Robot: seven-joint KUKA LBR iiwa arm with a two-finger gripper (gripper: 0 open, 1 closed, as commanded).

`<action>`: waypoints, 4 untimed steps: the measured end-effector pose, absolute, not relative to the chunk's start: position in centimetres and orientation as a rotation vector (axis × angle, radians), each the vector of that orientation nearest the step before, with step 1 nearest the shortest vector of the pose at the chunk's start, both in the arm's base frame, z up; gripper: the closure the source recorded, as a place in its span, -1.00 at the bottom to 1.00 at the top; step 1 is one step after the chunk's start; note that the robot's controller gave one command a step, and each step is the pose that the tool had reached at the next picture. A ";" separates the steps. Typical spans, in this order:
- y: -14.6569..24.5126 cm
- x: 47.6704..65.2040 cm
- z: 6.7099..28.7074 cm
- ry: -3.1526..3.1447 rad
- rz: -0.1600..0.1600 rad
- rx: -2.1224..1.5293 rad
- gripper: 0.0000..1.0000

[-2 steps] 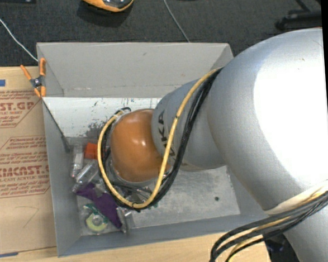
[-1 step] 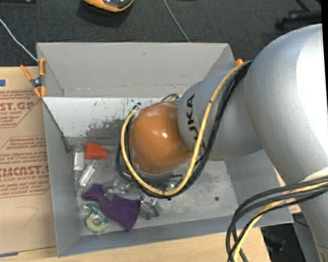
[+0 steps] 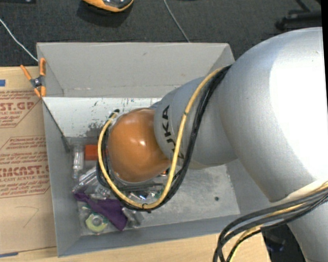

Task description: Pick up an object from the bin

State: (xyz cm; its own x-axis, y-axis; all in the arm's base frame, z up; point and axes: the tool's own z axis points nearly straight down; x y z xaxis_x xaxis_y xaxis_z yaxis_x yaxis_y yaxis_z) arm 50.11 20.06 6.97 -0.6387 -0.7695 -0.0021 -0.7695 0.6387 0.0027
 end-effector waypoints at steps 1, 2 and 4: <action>14.2 47.9 7.0 2.379 0.006 -2.048 1.00; 14.2 47.9 7.0 2.379 0.007 -2.047 1.00; 12.8 48.7 18.0 2.338 0.002 -2.083 1.00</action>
Offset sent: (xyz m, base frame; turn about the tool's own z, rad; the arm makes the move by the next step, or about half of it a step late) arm 0.0000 0.0000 0.0000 0.0000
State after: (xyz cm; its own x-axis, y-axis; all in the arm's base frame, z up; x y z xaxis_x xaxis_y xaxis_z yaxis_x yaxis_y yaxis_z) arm 48.71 12.82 17.95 -0.1147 -0.9934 -0.0086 -0.9934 0.1147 -0.0061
